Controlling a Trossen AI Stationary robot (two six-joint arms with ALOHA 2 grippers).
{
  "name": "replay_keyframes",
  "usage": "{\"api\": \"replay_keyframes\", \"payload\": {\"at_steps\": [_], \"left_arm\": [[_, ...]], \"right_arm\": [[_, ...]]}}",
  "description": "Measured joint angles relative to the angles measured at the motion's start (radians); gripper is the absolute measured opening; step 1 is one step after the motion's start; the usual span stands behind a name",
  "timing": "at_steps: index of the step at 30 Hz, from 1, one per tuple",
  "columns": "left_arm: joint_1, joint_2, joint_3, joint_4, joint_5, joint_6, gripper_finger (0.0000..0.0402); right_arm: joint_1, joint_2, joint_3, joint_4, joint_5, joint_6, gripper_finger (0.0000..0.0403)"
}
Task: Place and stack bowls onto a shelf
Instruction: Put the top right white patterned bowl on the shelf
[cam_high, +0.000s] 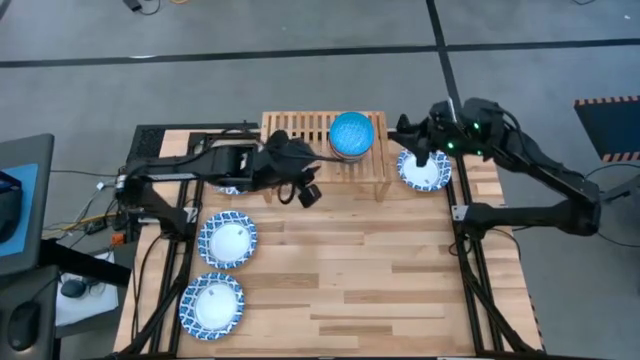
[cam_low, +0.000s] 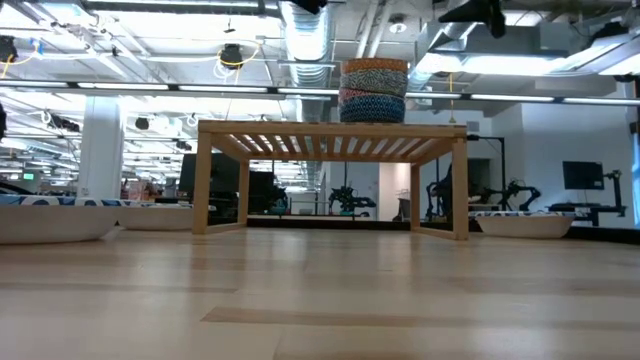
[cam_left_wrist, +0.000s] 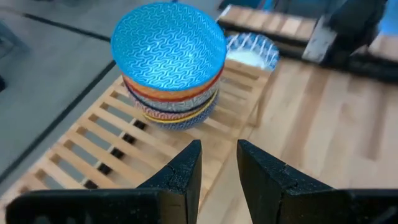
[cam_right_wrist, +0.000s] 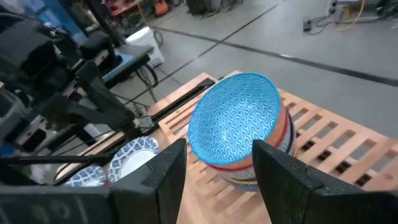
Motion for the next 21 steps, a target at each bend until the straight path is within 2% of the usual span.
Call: {"api": "replay_keyframes", "payload": {"at_steps": [5, 13, 17, 21], "left_arm": [[-0.003, -0.197, -0.265, 0.235, 0.025, -0.047, 0.0089], [-0.072, -0.453, -0.624, 0.584, 0.018, -0.101, 0.0088], [-0.128, -0.54, -0.791, 0.706, -0.017, -0.151, 0.0088], [-0.17, -0.598, -0.911, 0.751, -0.048, -0.224, 0.009]], "right_arm": [[0.081, -0.048, -0.043, 0.005, 0.081, 0.062, 0.0207], [0.201, -0.013, -0.046, 0.052, 0.175, 0.158, 0.0207], [0.292, 0.016, -0.046, 0.104, 0.25, 0.215, 0.0207], [0.386, 0.045, -0.046, 0.049, 0.376, 0.287, 0.02]]}}
